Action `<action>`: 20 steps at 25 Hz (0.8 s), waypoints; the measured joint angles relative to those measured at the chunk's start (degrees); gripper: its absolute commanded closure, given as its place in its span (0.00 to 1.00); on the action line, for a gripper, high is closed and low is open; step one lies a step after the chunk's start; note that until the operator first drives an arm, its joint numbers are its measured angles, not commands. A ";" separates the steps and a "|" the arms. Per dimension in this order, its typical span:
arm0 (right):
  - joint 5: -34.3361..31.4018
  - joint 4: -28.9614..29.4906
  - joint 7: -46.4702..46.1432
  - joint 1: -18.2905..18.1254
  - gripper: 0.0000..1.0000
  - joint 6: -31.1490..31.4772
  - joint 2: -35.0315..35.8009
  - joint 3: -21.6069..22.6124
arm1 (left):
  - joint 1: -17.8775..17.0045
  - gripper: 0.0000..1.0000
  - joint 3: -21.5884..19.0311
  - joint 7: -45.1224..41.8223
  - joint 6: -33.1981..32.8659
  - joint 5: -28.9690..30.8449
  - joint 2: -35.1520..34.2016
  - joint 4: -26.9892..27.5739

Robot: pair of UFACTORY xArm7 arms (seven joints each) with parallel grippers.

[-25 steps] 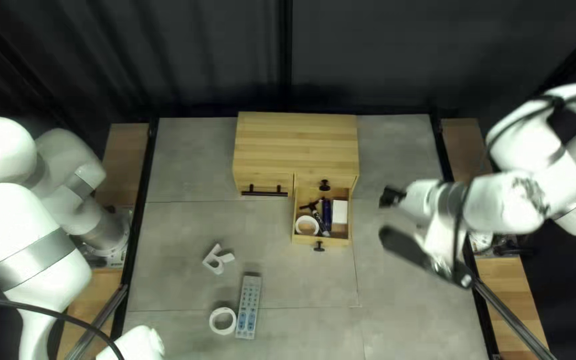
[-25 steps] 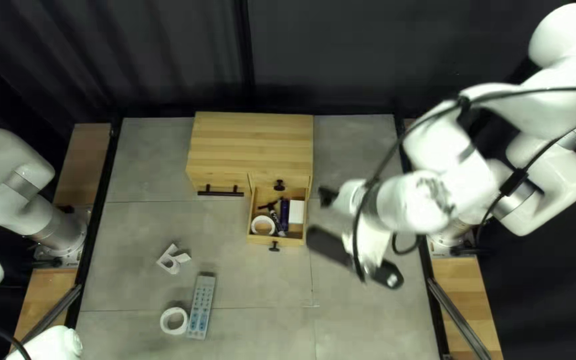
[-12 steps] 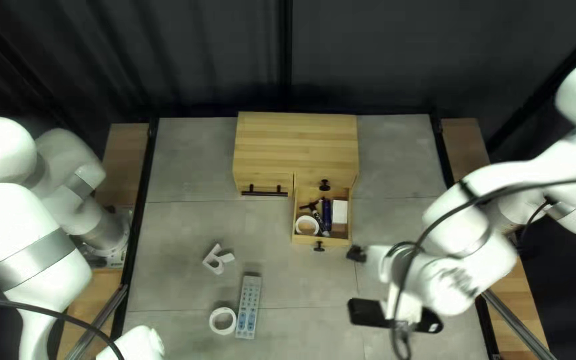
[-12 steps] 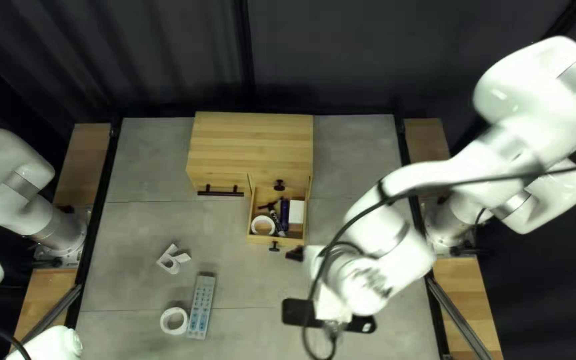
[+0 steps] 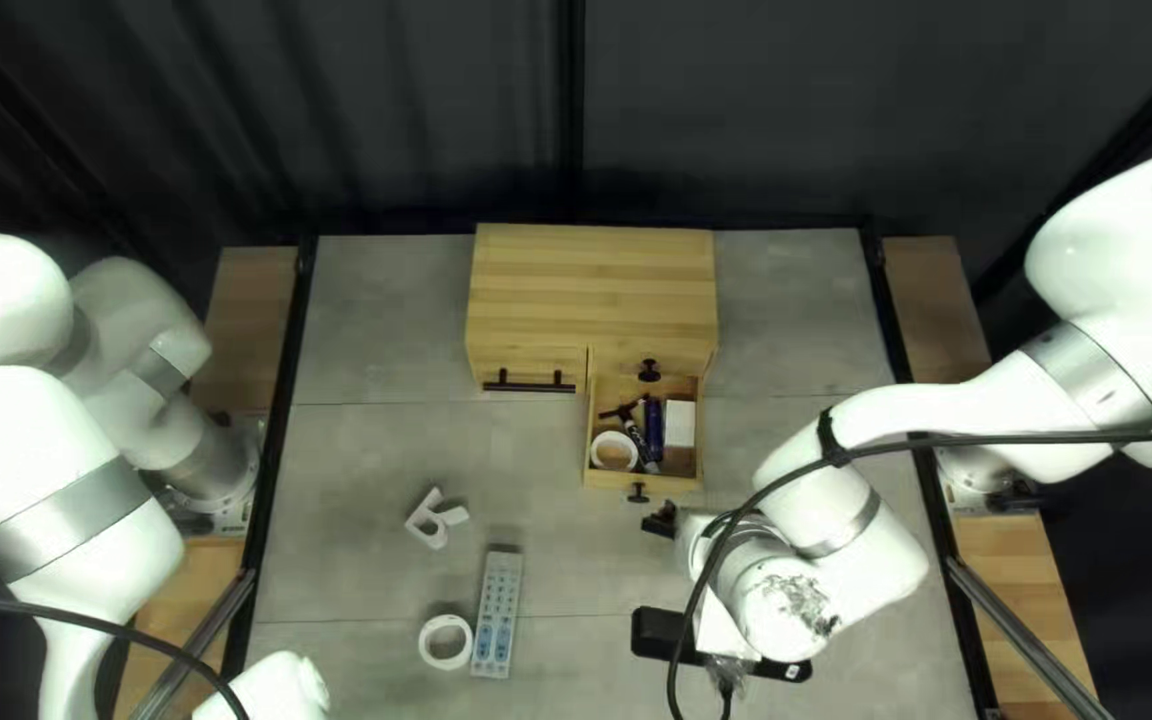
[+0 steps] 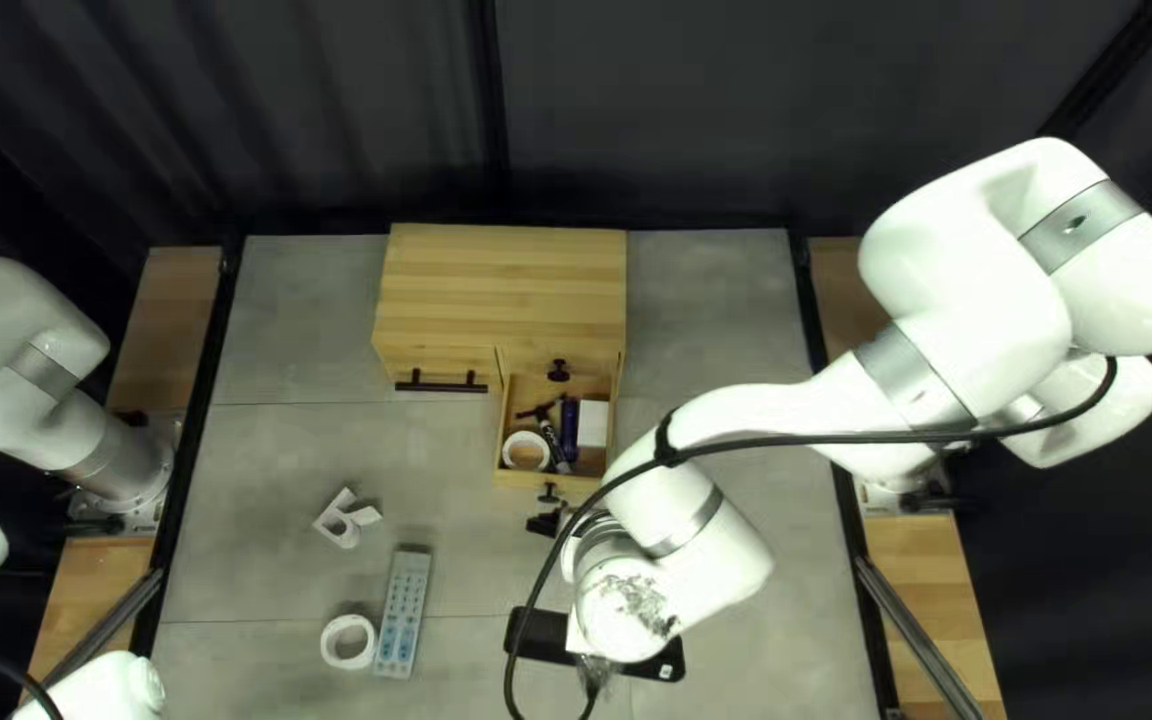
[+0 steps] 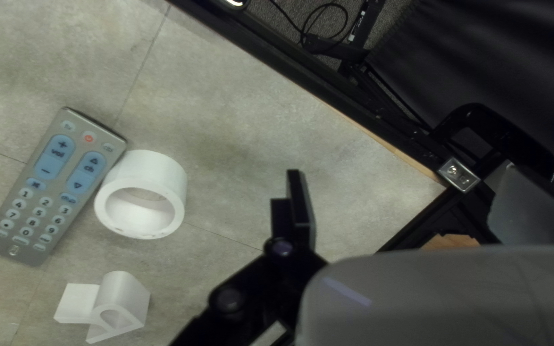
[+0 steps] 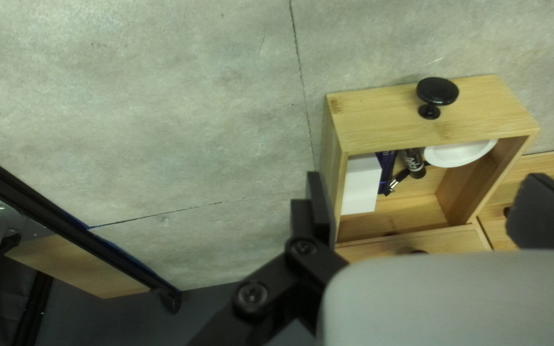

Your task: Open drawers and place objects into drawer and close

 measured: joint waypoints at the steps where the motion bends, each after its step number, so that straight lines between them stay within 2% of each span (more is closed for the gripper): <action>1: -0.36 -0.11 0.14 0.22 0.00 -0.28 0.08 0.16 | 0.00 0.00 0.00 0.00 0.00 0.00 0.00 0.00; 11: 0.90 9.24 -3.18 -0.09 0.00 -0.84 11.49 1.13 | 0.00 0.00 0.00 0.00 0.00 0.00 0.00 0.00; 20: -0.07 9.52 -4.78 -1.84 0.00 -3.77 15.29 0.24 | 0.00 0.00 0.00 0.00 0.00 0.00 0.00 0.00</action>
